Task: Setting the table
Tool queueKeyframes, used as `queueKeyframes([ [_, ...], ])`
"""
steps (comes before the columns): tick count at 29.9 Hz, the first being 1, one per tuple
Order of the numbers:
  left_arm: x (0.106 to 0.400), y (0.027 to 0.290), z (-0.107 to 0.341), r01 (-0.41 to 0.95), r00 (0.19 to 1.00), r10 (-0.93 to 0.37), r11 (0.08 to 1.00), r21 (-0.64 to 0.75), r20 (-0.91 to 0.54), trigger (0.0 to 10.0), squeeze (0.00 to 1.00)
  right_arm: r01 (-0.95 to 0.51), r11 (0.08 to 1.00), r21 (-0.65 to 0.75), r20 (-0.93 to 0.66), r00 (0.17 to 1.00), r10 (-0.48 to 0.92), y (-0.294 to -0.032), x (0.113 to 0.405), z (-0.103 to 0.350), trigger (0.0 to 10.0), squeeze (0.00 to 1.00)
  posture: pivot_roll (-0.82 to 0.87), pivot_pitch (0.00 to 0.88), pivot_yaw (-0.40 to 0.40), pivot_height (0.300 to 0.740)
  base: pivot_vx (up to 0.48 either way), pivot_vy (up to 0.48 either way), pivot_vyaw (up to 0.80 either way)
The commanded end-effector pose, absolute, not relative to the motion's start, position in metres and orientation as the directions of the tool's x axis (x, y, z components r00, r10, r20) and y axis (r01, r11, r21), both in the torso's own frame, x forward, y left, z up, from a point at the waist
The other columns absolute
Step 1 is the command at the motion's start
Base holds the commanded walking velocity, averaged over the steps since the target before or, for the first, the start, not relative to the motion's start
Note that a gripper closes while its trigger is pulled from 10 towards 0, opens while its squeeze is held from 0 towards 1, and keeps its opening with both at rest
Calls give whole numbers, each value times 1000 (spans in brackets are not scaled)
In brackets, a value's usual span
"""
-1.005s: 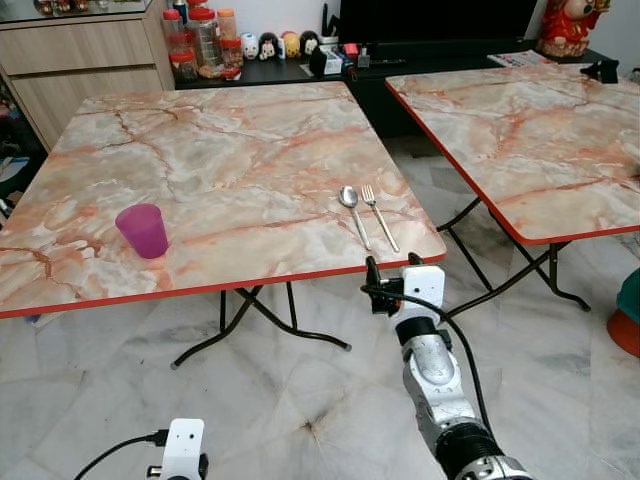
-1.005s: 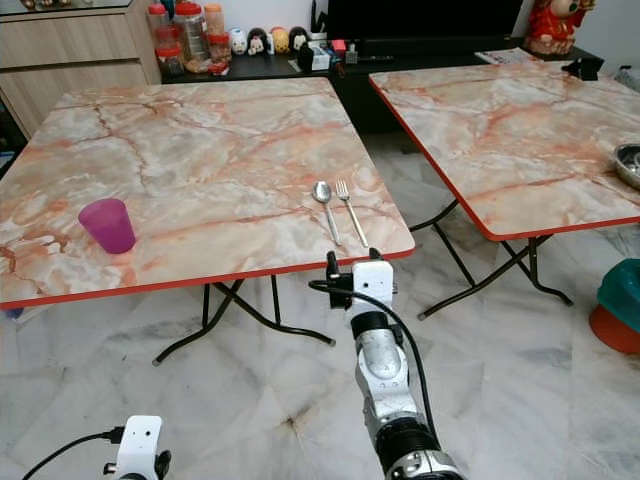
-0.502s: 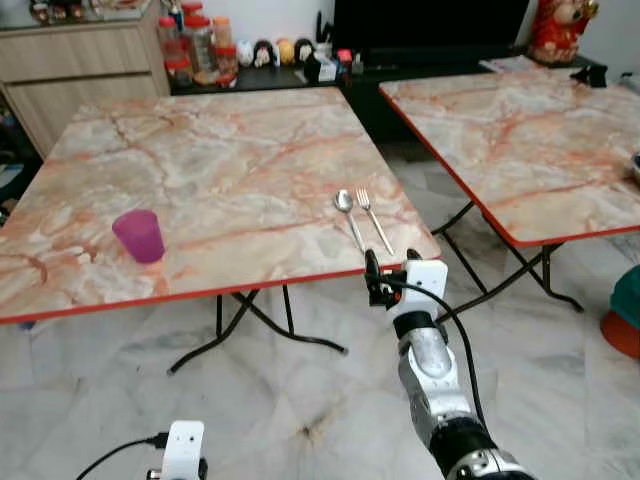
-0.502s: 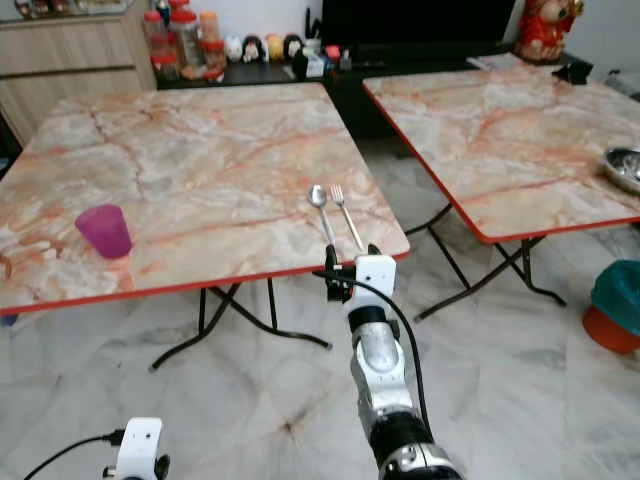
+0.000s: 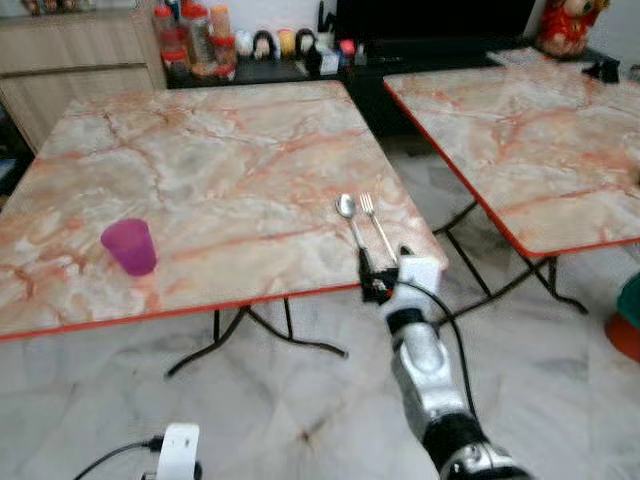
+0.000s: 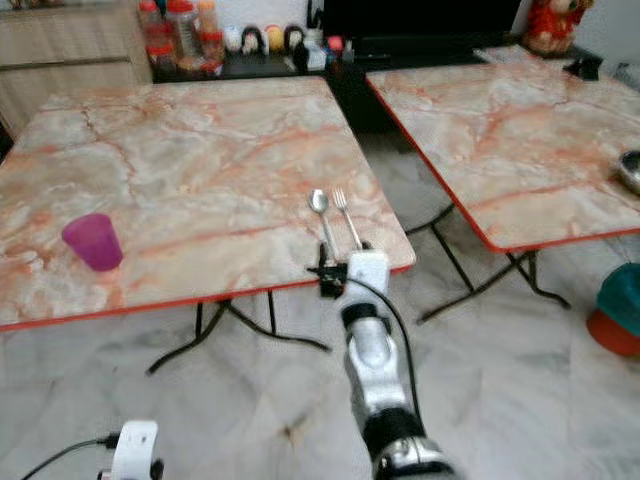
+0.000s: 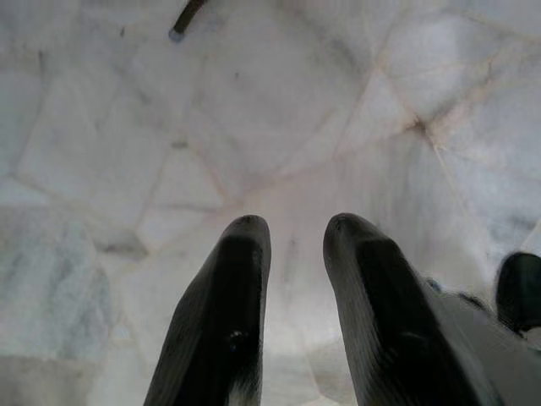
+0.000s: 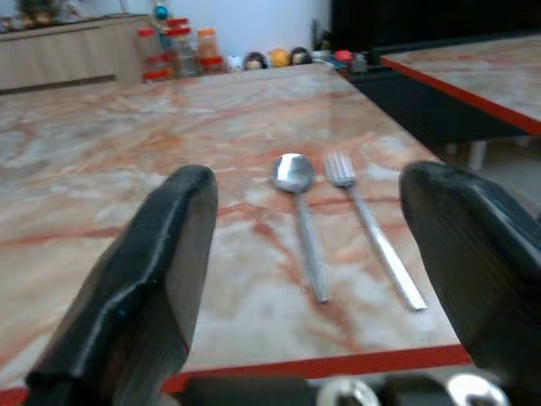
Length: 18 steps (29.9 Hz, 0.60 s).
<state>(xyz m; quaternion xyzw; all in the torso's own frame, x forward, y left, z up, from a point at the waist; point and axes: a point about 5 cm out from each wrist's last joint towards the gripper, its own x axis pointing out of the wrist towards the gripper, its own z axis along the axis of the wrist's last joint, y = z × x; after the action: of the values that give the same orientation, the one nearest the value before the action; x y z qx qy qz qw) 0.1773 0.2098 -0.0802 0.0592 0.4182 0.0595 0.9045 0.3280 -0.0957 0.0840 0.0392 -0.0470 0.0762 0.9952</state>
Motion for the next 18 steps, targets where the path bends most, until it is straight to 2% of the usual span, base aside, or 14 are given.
queueKeyframes([
  [1, 175, 206, -82, -35, 630, 148, 986, 163, -762, 10000, 0, -155, 987, 34, 113, 982, 150, -100, 328, 85, 10000, 0, 42, 0, -9, 740, 285, 0, 0],
  [6, 176, 205, -82, -37, 629, 148, 986, 162, -763, 10000, 0, -171, 985, 26, 121, 979, 167, -98, 328, 87, 10000, 0, 40, 0, -12, 740, 288, 0, 616],
  [18, 175, 204, -83, -43, 625, 151, 986, 159, -766, 10000, 0, -153, 987, 58, 112, 983, 146, -101, 329, 86, 10000, 0, 41, 0, -11, 740, 286, 0, 0],
])
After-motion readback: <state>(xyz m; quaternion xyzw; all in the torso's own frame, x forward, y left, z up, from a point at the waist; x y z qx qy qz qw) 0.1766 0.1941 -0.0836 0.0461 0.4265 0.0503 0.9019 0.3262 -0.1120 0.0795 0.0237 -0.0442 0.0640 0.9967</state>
